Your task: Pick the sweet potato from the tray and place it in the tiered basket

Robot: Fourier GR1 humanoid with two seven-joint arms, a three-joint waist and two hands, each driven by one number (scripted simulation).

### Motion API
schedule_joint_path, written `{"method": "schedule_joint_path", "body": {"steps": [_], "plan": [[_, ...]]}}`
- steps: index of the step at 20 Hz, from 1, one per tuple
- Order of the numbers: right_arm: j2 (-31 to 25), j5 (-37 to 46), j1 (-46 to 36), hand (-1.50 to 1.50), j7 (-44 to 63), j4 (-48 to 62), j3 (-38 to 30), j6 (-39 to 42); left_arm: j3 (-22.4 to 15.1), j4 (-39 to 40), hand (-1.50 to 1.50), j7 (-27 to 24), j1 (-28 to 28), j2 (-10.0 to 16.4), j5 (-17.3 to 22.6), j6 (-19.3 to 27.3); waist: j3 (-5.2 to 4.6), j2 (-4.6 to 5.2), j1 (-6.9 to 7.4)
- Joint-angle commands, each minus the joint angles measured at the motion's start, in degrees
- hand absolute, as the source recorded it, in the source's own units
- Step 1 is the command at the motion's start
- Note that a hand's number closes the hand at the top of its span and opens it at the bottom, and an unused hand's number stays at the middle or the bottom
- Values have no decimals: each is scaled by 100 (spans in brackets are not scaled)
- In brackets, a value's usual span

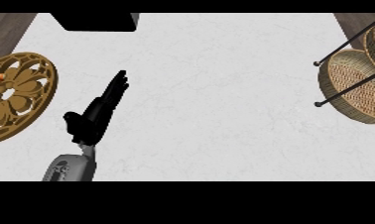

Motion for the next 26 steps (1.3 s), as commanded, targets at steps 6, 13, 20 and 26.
{"method": "schedule_joint_path", "body": {"steps": [6, 13, 20, 26], "plan": [[163, -650, 215, -150, 201, -123, -652, -438, 167, -165, 0, 99, 95, 166, 172, -218, 42, 13, -28], [-541, 182, 699, -150, -52, -574, -740, -2021, 12, -52, 0, -110, 188, -51, -40, -5, 40, 24, -79], [-1266, -427, 1789, -150, -632, -1253, -1921, -2202, -21, -230, 0, 61, 240, -187, -150, 260, 50, -30, -263], [-1673, -1524, 3209, -150, -1261, -1420, -3460, -1176, 169, -467, 0, 139, 478, 120, 99, -75, 51, -38, -286]]}}
